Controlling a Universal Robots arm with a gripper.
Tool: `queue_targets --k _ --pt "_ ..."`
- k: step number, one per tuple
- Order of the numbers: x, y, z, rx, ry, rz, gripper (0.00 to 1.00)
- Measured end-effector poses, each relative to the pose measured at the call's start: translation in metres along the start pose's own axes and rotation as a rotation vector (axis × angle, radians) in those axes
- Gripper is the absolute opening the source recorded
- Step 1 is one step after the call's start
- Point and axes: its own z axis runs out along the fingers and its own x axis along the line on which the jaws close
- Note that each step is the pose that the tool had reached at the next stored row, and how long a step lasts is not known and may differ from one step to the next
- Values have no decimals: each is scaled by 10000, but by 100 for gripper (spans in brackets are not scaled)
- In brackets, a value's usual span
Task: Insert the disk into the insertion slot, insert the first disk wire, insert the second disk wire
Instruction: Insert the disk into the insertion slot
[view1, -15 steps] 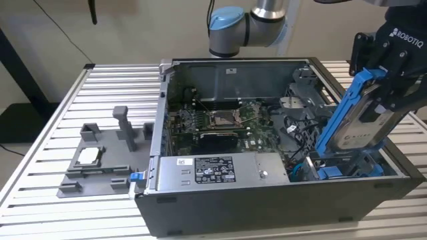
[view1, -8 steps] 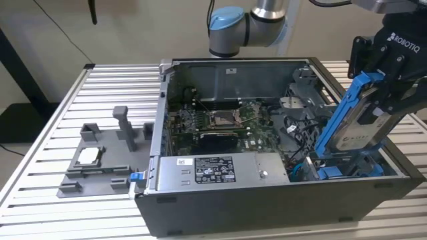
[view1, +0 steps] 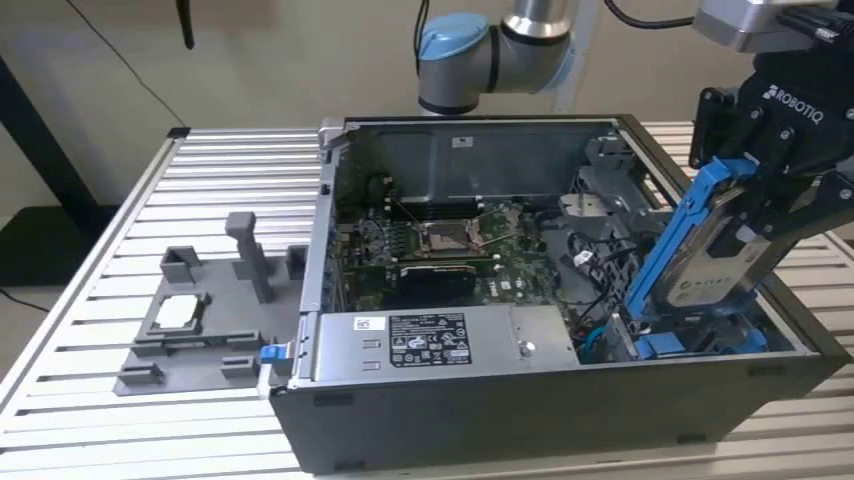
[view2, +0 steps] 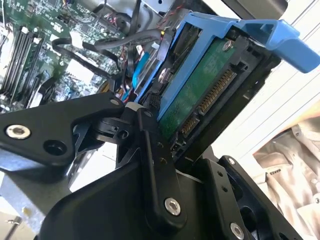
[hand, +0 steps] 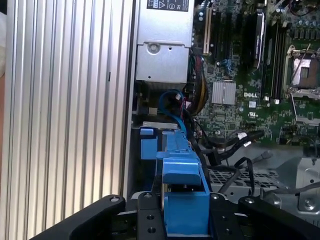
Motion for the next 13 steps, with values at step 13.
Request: queue_targets --k 13 --pt "1 -28 112 -3 -22 453 33"
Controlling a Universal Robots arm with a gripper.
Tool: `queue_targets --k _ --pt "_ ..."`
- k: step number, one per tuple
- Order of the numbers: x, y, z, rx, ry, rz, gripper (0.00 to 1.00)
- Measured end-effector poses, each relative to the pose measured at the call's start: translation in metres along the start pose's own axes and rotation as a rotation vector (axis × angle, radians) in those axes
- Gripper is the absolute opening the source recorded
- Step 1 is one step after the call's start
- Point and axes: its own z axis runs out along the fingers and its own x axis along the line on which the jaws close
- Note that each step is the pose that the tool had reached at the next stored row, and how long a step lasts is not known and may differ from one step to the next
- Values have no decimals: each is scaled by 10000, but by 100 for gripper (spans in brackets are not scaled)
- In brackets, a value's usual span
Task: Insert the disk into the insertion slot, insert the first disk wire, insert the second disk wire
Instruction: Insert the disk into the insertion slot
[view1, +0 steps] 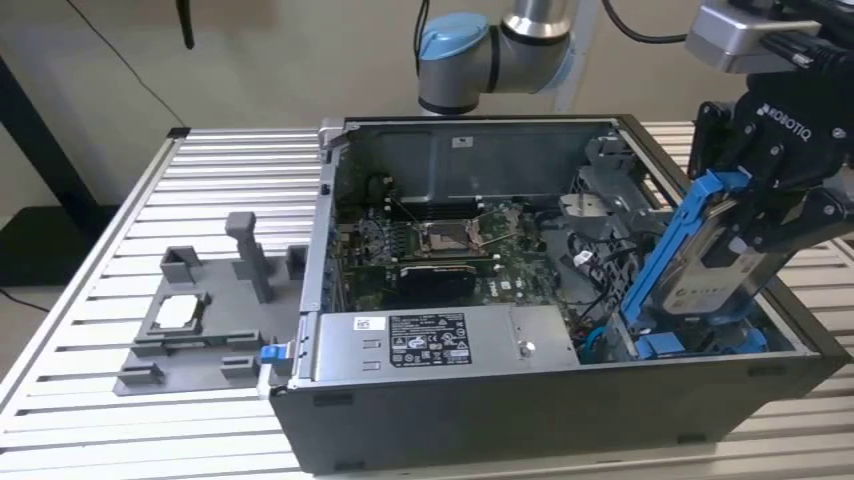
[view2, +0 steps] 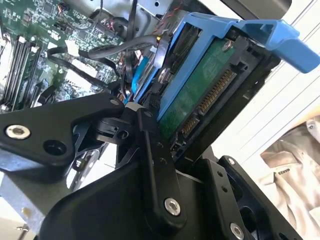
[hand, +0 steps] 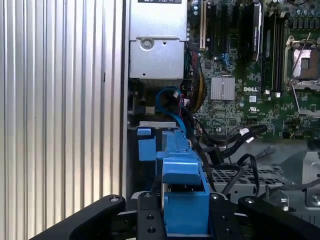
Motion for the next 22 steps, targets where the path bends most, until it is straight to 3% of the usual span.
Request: queue_targets --k 8,12,15,22 --pt "0 -2 45 -8 1 -1 33" --pt "0 -1 -15 -125 -5 -3 33" --pt "1 -7 -23 -183 -3 -2 33" --pt "3 -30 57 -197 10 4 33"
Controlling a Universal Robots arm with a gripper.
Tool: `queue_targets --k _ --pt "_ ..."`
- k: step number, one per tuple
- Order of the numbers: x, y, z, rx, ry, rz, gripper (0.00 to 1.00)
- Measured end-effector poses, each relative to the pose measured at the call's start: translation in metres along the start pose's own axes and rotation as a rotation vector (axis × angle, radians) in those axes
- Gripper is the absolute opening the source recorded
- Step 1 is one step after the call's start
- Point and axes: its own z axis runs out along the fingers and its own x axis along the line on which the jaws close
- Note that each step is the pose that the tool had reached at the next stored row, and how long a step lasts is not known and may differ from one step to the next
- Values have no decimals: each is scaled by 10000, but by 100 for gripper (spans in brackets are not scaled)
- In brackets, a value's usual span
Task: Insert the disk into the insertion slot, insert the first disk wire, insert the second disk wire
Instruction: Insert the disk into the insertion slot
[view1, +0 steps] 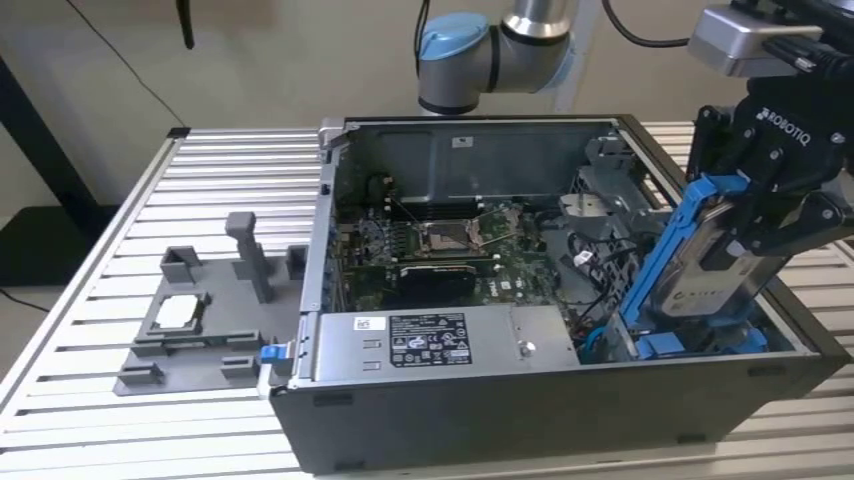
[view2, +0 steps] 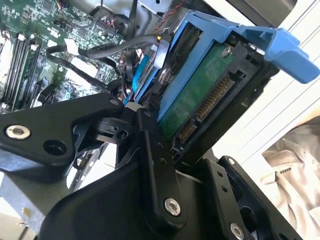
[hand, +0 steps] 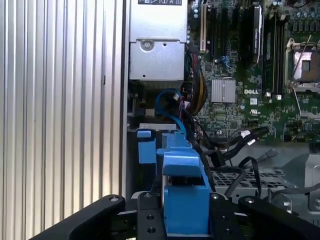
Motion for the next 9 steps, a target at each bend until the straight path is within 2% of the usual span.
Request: queue_targets --k 2,4,6,7,9 --pt "-1 -5 36 1 1 -1 33" --pt "-1 -17 61 -27 -41 -17 33" --pt "-1 -15 12 -105 -12 -7 33" --pt "-1 -19 -2 -144 -17 -9 33" --pt "0 -38 -8 -186 -12 -10 33"
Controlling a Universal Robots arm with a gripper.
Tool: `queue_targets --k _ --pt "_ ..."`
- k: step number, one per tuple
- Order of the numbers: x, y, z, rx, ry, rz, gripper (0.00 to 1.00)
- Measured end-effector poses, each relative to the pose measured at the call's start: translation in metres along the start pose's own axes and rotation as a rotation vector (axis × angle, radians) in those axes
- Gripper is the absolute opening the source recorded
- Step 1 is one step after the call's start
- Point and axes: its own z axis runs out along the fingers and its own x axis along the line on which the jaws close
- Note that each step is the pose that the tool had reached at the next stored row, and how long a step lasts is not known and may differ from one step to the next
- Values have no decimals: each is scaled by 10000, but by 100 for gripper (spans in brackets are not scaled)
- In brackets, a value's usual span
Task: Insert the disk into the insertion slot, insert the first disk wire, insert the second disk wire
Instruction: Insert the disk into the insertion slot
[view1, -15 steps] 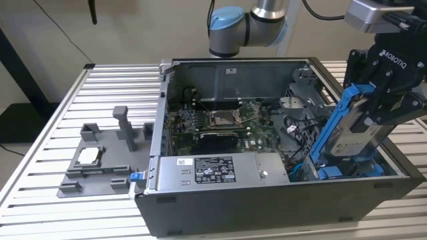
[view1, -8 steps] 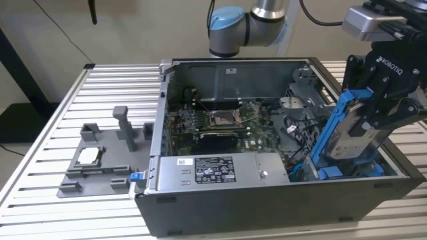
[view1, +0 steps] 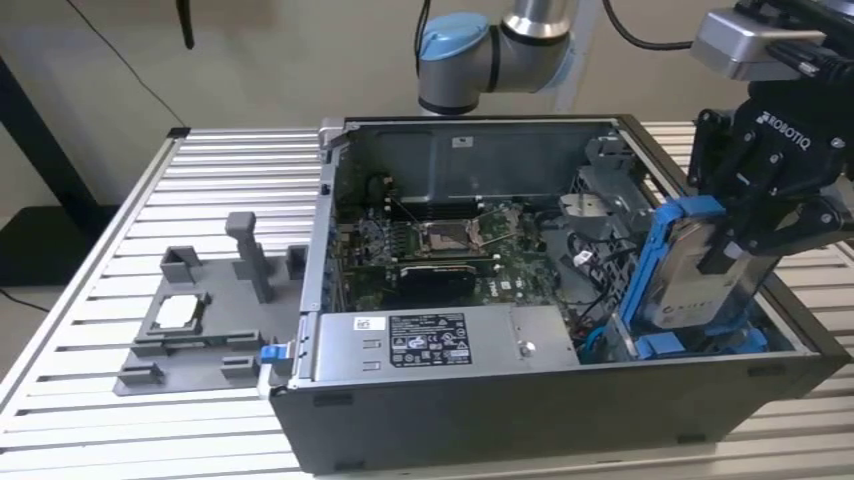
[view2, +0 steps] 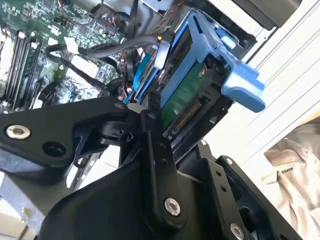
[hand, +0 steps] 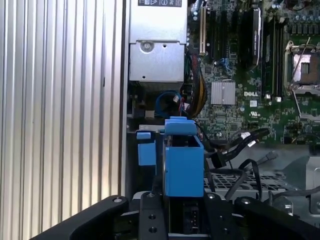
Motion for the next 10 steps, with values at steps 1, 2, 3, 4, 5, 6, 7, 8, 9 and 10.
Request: queue_targets --k 1,2,3,4,5,6,7,8,9,10 --pt "1 -11 2 0 -5 0 33" --pt "0 -21 -2 -5 0 0 33" --pt "1 -24 -17 -12 -1 0 33" --pt "1 -27 -32 -18 -9 -1 33" --pt "1 -29 -33 -18 -28 -2 33" --pt "2 -29 -30 -19 -40 -1 33" --pt "1 -32 -28 -19 -50 -2 33" --pt "1 -36 -28 -19 -62 -5 33" --pt "2 -37 -31 -19 -82 -6 33" --pt "2 -35 -54 -19 -84 -6 33"
